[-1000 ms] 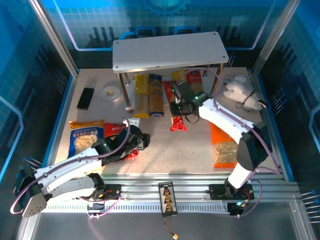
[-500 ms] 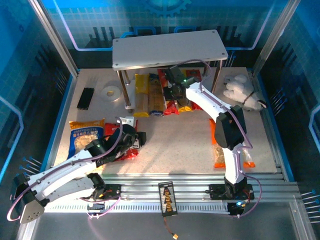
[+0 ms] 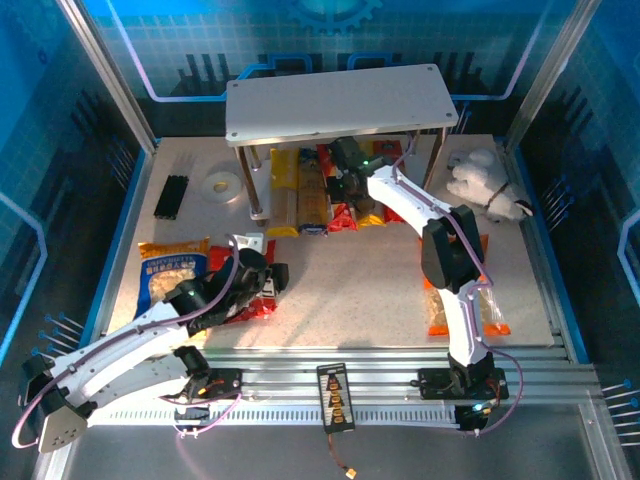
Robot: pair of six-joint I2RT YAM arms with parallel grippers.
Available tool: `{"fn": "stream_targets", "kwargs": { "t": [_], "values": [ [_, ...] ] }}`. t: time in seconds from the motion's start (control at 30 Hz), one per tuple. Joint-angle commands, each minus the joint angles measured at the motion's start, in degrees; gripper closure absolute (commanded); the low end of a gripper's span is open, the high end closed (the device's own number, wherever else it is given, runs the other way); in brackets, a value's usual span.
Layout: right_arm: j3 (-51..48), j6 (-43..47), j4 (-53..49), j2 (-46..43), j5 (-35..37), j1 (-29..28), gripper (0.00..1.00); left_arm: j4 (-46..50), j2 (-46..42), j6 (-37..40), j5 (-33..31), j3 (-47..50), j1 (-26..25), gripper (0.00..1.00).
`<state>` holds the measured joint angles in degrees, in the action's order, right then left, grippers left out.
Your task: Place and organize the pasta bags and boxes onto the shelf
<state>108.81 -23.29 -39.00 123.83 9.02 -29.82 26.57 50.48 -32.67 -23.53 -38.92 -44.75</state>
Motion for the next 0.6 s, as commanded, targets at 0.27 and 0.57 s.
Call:
{"fn": "stream_targets", "kwargs": {
  "t": [0.27, 0.57],
  "values": [
    [-0.2, -0.5, 8.5, -0.9, 6.9, 1.0, 0.99, 1.5, -1.1, 0.1, 0.7, 0.2, 0.4, 0.37],
    [0.9, 0.0, 6.9, 1.9, 6.6, 0.9, 0.78, 2.0, -1.5, 0.1, 0.4, 0.6, 0.5, 0.37]
  ]
}}
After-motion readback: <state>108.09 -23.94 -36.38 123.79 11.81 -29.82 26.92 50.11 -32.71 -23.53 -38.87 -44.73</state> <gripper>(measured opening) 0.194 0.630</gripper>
